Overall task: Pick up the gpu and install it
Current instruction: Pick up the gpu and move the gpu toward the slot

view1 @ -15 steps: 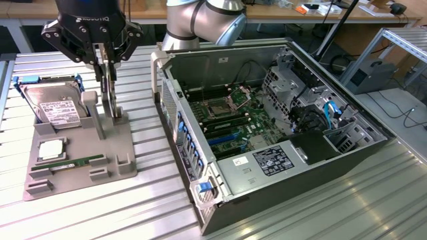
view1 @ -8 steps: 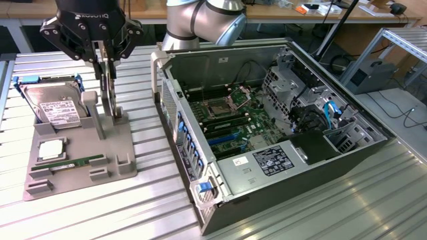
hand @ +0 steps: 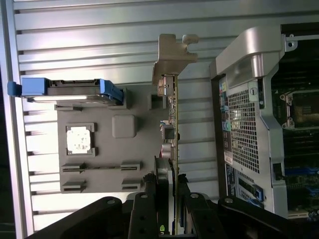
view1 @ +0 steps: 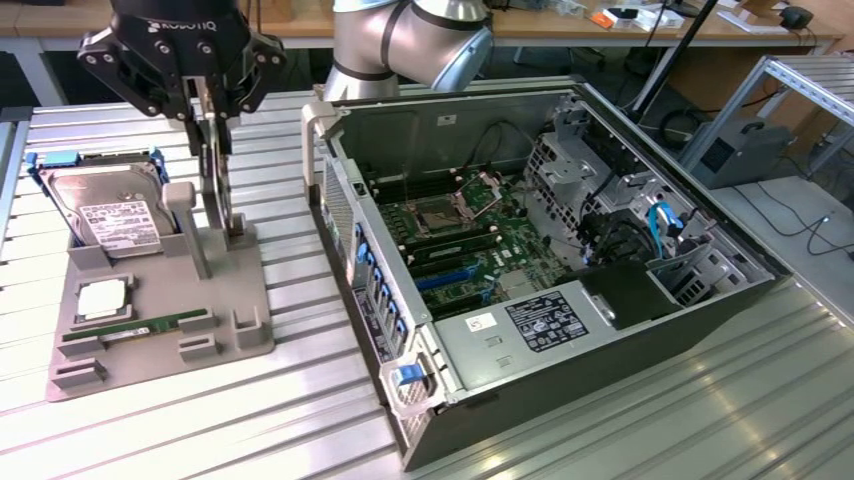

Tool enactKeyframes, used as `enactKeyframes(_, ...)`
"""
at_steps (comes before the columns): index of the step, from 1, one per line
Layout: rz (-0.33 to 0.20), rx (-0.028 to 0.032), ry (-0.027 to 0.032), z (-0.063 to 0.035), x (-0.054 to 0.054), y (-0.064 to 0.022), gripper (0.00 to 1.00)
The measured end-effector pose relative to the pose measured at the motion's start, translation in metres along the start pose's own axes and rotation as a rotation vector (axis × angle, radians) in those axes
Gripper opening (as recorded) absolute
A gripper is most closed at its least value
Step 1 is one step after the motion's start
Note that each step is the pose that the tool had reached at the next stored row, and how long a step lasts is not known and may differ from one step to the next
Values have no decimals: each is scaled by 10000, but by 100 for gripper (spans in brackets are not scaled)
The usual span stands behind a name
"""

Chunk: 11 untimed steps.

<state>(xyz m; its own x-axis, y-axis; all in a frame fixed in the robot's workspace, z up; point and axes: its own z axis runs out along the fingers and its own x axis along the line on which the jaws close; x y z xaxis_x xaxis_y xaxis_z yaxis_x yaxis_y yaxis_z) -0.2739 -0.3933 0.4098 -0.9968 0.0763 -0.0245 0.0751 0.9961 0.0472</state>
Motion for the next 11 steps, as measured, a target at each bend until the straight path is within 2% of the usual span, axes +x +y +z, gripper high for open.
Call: enactKeyframes(11,0,-2,0,-88,-2,4,27)
